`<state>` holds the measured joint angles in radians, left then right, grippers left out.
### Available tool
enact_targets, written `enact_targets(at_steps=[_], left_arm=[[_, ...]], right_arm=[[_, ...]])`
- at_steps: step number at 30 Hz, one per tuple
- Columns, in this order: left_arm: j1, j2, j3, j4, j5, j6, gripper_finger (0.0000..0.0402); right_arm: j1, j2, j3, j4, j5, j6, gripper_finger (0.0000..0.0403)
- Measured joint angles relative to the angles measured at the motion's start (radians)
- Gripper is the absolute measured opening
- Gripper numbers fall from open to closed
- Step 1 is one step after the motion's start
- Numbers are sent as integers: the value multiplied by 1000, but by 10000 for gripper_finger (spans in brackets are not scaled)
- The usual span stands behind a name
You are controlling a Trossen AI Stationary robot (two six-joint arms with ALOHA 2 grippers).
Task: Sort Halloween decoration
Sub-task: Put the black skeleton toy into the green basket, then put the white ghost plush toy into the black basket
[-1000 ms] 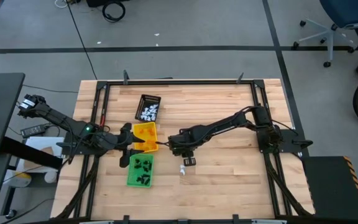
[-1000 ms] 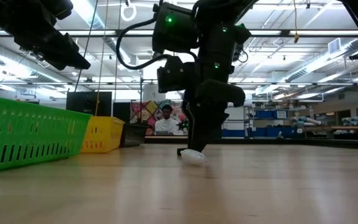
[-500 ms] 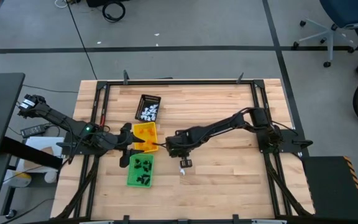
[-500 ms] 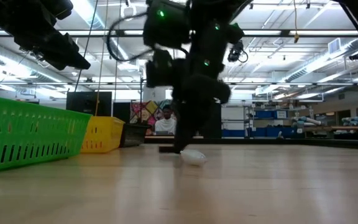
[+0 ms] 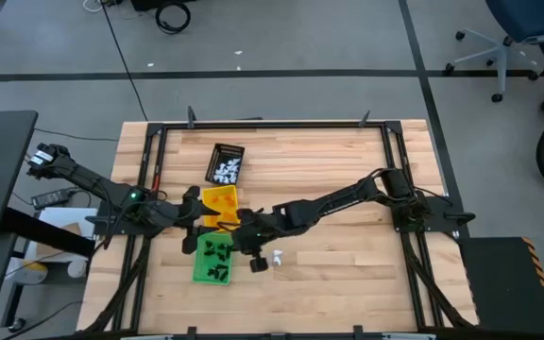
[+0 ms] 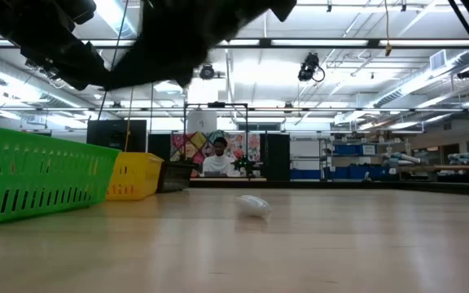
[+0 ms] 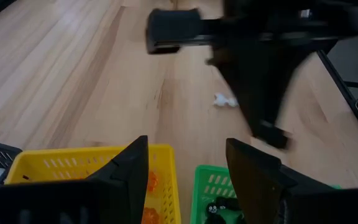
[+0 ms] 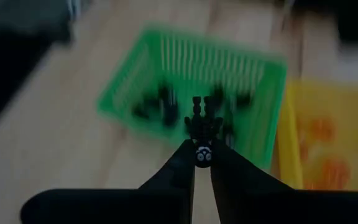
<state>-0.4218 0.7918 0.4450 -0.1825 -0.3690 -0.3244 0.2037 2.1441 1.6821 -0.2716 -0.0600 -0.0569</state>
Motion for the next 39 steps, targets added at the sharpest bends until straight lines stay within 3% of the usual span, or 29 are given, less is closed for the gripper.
enact_targets(at_steps=[8,14,20,25,31,35,39], left_arm=[[0,0,0,23,-46,4,189],[15,0,0,33,-54,5,189],[16,0,0,29,-54,5,189],[16,0,0,28,-54,6,189],[16,0,0,31,-53,37,189],[16,0,0,50,-49,118,189],[16,0,0,91,-49,214,189]], right_arm=[[10,20,-61,358,37,-14,49],[-9,83,-50,430,-48,10,96],[-33,64,-46,328,-65,57,145],[-37,33,-46,230,-72,58,157],[-11,-10,-44,-82,-126,103,157],[16,-2,-48,-279,-75,144,167],[44,-11,-47,-338,13,200,184]])
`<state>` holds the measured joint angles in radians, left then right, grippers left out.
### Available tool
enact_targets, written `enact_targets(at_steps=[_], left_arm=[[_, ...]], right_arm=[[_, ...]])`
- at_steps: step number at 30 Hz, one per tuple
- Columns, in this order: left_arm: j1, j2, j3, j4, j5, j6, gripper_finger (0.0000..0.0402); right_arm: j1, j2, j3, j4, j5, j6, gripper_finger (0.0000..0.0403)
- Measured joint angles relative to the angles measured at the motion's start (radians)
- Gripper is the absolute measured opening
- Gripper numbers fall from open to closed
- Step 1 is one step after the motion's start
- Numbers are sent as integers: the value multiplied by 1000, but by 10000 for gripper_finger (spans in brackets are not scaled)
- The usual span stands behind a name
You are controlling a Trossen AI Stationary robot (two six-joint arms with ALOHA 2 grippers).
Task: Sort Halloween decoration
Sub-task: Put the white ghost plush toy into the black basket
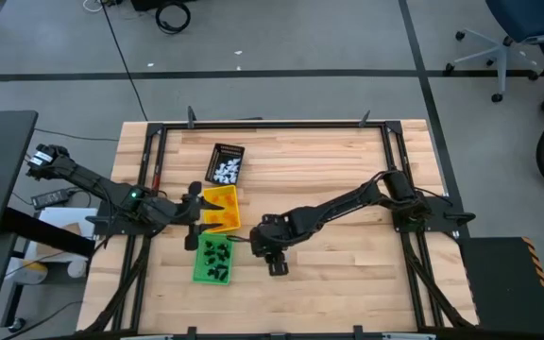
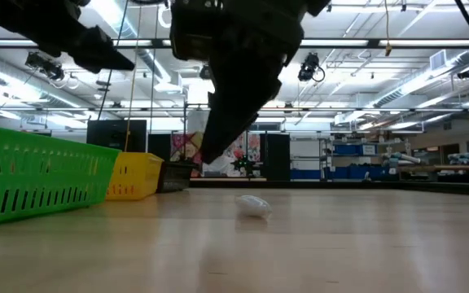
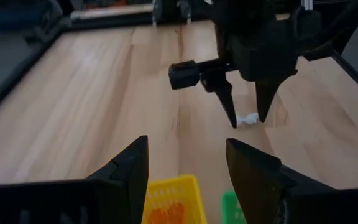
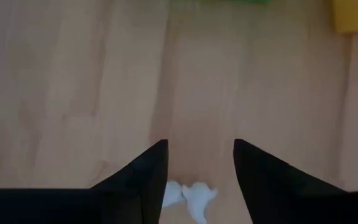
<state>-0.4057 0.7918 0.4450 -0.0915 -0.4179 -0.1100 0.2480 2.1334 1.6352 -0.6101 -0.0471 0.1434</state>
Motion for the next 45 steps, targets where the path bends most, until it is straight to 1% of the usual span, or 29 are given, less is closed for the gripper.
enact_targets(at_steps=[2,4,9,16,20,25,29,35,38,41,43,45], left_arm=[[0,0,0,27,0,48,189],[1,0,0,52,0,86,189],[20,0,0,82,0,107,189],[54,0,0,81,0,132,189],[79,0,0,89,0,197,189],[126,0,0,118,-1,230,189],[156,0,0,119,-4,230,189],[175,0,0,119,-3,230,189],[187,0,0,125,-3,240,189],[192,0,0,137,-3,259,189],[190,0,0,145,6,232,189],[181,0,0,150,51,178,189]], right_arm=[[17,-4,2,-2,41,19,193],[29,-4,2,-42,72,46,201],[40,-3,1,-91,73,173,214],[75,2,1,-161,100,298,216],[91,2,1,-194,101,403,215],[119,7,1,-156,136,483,215],[147,8,1,-152,227,526,214],[177,28,-1,-117,341,535,214],[194,32,3,-82,435,530,214],[216,41,-1,-93,528,522,214],[224,42,-3,-83,553,532,214],[225,42,-6,-90,548,563,214]])
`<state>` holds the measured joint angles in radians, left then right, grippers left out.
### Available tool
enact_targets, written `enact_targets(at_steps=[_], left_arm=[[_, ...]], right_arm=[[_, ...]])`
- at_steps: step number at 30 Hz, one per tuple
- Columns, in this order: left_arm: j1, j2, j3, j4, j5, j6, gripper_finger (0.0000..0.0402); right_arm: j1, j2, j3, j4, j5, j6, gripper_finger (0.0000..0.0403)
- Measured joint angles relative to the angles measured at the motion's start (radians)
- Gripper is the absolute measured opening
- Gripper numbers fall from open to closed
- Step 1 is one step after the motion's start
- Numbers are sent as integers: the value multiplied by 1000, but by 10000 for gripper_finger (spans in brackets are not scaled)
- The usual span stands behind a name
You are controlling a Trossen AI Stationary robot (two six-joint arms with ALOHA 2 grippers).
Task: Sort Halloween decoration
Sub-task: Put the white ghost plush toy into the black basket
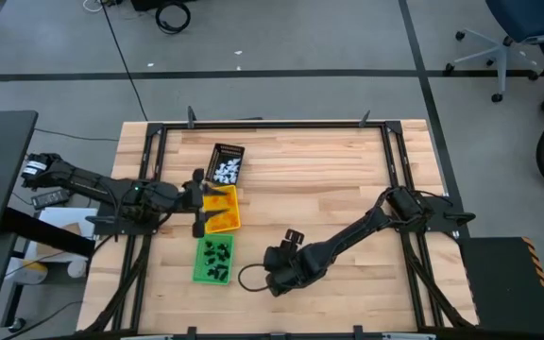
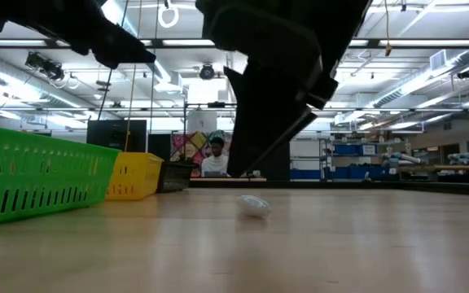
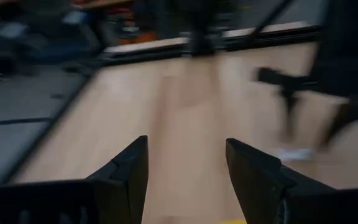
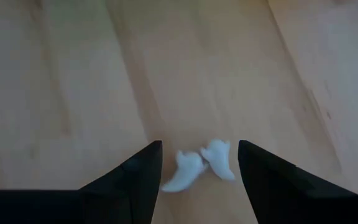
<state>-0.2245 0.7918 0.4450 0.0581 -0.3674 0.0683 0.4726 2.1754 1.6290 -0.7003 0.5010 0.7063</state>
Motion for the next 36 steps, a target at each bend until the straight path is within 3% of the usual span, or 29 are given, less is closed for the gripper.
enact_targets(at_steps=[5,13,19,27,36], left_arm=[[-49,1,0,-11,156,-79,189],[-111,24,-3,51,126,65,189],[-84,48,-97,290,126,196,189],[-32,47,-211,581,127,245,189],[0,47,-223,620,128,261,189]], right_arm=[[3,0,-2,-9,-49,64,214],[48,0,-19,1,56,194,215],[72,-1,-61,72,59,267,215],[72,-1,-120,148,95,209,215],[68,-2,-174,210,106,210,206]])
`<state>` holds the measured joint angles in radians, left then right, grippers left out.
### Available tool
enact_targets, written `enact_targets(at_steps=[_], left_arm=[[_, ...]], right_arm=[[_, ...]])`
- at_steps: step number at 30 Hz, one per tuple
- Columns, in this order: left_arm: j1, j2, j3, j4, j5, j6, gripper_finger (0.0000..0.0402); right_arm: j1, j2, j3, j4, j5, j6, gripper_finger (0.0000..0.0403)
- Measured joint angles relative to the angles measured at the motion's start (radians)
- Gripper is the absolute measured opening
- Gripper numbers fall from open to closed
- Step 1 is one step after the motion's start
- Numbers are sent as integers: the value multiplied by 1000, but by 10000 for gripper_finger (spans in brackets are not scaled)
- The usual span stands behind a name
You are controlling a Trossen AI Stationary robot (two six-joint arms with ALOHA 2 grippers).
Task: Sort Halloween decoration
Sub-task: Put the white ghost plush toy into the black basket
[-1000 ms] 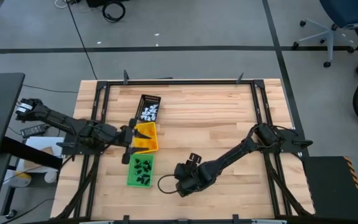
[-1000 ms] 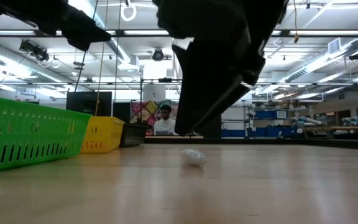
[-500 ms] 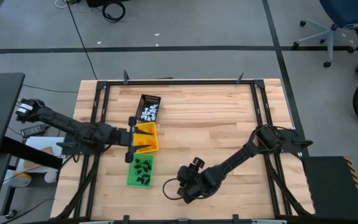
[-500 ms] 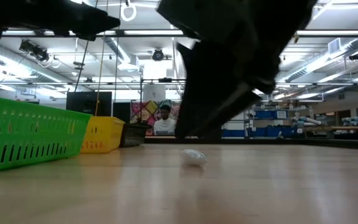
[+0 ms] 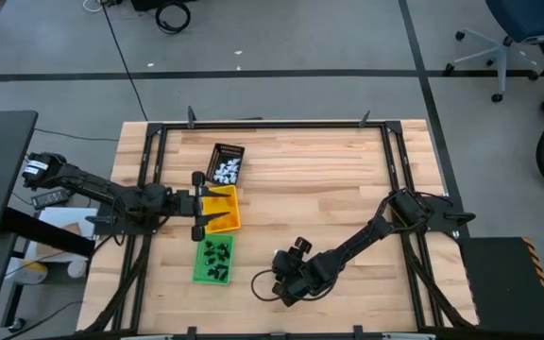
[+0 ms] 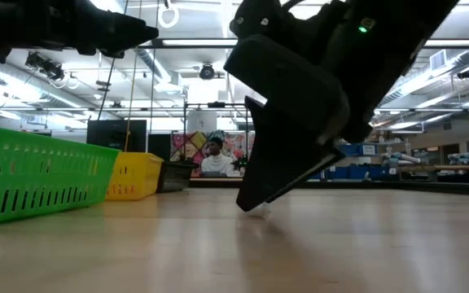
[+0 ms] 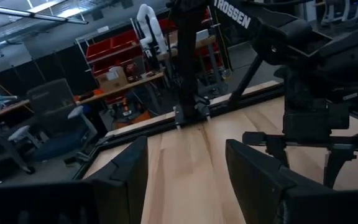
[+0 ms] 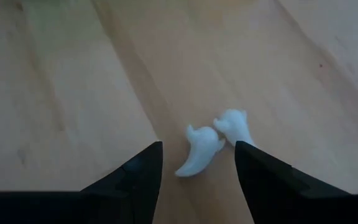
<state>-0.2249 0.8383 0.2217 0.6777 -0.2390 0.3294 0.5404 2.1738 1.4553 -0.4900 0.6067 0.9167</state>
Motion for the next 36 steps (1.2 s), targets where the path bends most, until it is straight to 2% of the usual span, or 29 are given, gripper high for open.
enact_targets(at_steps=[10,23,30,36], left_arm=[[0,0,0,-2,1,-1,189],[0,0,1,2,1,28,189],[-17,0,1,-70,1,-78,189],[-76,0,1,-189,0,-197,189]], right_arm=[[-13,0,-55,102,-5,-27,184],[-32,-1,-56,113,-46,-56,81],[-59,-6,-55,118,-119,-138,64],[-95,1,-16,151,-154,-318,67]])
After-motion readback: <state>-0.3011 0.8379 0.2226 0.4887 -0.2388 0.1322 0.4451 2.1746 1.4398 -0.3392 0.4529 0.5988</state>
